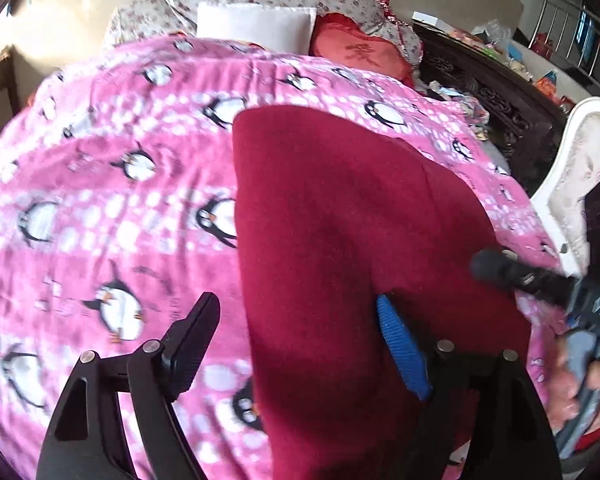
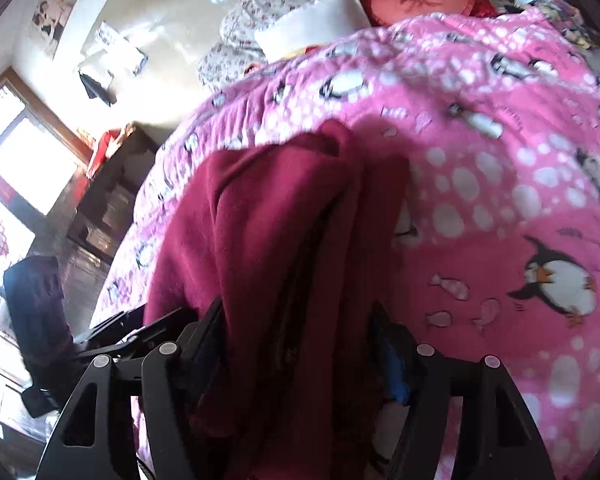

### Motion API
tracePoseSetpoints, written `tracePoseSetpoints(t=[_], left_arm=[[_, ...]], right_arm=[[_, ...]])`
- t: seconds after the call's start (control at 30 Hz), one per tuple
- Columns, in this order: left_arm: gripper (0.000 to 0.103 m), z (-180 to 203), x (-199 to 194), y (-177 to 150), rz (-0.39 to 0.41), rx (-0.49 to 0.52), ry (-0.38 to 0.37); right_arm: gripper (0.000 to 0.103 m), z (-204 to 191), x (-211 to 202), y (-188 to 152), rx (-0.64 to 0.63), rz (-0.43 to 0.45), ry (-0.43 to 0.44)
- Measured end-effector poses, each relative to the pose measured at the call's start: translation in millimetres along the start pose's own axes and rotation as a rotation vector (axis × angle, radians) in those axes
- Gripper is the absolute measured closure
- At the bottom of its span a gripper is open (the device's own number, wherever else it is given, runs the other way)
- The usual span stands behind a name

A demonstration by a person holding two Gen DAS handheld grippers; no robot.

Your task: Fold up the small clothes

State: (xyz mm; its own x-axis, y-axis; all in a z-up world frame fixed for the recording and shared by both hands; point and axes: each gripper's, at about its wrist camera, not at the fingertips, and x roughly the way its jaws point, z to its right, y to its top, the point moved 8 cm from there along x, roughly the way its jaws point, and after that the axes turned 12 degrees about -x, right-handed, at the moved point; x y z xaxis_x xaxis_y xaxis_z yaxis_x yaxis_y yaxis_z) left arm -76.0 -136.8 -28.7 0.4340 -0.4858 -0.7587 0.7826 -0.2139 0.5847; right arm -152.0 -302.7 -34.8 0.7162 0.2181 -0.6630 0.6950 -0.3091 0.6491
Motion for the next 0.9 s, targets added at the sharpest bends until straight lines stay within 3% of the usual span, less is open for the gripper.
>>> tracePoseSetpoints(t=[0.23, 0.37, 0.47, 0.6, 0.67, 0.77, 0.9], left_arm=[[0.023, -4, -16, 13, 0.059, 0.018, 0.119], [0.022, -8, -13, 17, 0.063, 0.0, 0.138], [0.021, -9, -8, 20, 0.056, -0.015, 0.133], [0.02, -5, 0, 22, 0.058, -0.003, 0.137], [0.017, -1, 4, 22, 0.06, 0.008, 0.137], [0.015, 3, 12, 21, 0.058, 0.014, 0.132], [0.014, 6, 17, 20, 0.054, 0.009, 0.129]], right_arm=[[0.035, -40, -45, 27, -0.159, 0.109, -0.039], [0.043, -75, -35, 24, -0.287, 0.074, -0.018], [0.049, -85, -21, 16, -0.371, 0.036, -0.053], [0.059, -68, 1, 9, -0.465, -0.032, -0.209], [0.069, -53, 6, 8, -0.482, -0.054, -0.259], [0.075, -36, 12, 4, -0.501, -0.076, -0.305], [0.075, -27, 17, 4, -0.489, -0.074, -0.295]])
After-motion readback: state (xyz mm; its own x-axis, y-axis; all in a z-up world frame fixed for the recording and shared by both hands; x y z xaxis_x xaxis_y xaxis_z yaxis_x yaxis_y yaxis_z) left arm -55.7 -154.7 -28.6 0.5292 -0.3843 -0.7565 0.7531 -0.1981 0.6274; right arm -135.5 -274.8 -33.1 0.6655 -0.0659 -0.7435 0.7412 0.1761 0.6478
